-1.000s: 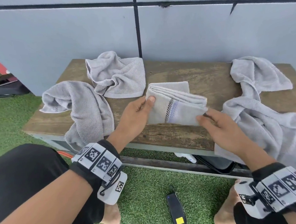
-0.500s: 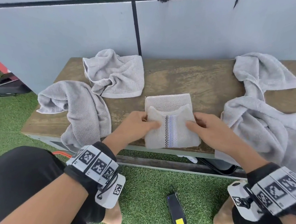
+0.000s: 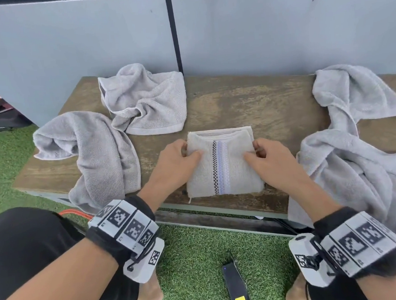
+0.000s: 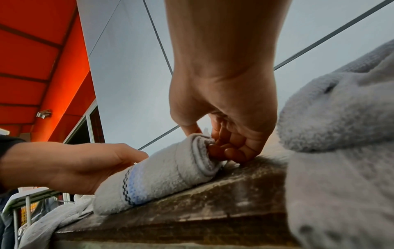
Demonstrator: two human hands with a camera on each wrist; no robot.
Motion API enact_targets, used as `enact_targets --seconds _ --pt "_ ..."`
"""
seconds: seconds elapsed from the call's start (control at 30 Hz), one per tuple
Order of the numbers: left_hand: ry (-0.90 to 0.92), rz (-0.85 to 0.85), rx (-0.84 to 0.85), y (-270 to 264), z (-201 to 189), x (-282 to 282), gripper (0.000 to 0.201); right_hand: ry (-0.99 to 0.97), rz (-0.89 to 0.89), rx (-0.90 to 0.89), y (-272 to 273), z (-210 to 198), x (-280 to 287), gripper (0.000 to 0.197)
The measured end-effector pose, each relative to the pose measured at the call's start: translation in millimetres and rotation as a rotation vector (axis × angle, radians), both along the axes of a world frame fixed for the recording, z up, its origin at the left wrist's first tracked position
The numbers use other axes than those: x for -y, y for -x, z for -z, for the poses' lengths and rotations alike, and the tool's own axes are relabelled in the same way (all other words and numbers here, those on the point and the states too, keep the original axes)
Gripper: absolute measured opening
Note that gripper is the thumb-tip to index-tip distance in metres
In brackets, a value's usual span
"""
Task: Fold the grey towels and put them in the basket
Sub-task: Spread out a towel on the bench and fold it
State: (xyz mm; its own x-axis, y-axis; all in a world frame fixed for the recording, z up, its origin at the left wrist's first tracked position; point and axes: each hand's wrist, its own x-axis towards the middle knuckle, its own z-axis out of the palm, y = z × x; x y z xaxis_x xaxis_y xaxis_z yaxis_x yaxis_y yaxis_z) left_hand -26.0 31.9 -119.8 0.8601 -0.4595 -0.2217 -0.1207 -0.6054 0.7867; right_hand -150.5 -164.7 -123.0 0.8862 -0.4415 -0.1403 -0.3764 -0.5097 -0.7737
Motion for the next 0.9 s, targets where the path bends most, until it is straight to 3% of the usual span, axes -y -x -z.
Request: enact_targets --seconds 0.3,0.57,0.9 --pt "0.053 -0.004 0.204 0 8 5 0.025 0.095 0.097 0.055 -9 12 0 0.022" --pt "-0.070 -0.021 0.206 -9 12 10 0.026 0.118 0.139 -0.036 -17 13 2 0.032" --pt "-0.095 -0.018 0.214 -6 9 10 0.028 0.137 0.131 -0.035 -15 7 -1 0.026"
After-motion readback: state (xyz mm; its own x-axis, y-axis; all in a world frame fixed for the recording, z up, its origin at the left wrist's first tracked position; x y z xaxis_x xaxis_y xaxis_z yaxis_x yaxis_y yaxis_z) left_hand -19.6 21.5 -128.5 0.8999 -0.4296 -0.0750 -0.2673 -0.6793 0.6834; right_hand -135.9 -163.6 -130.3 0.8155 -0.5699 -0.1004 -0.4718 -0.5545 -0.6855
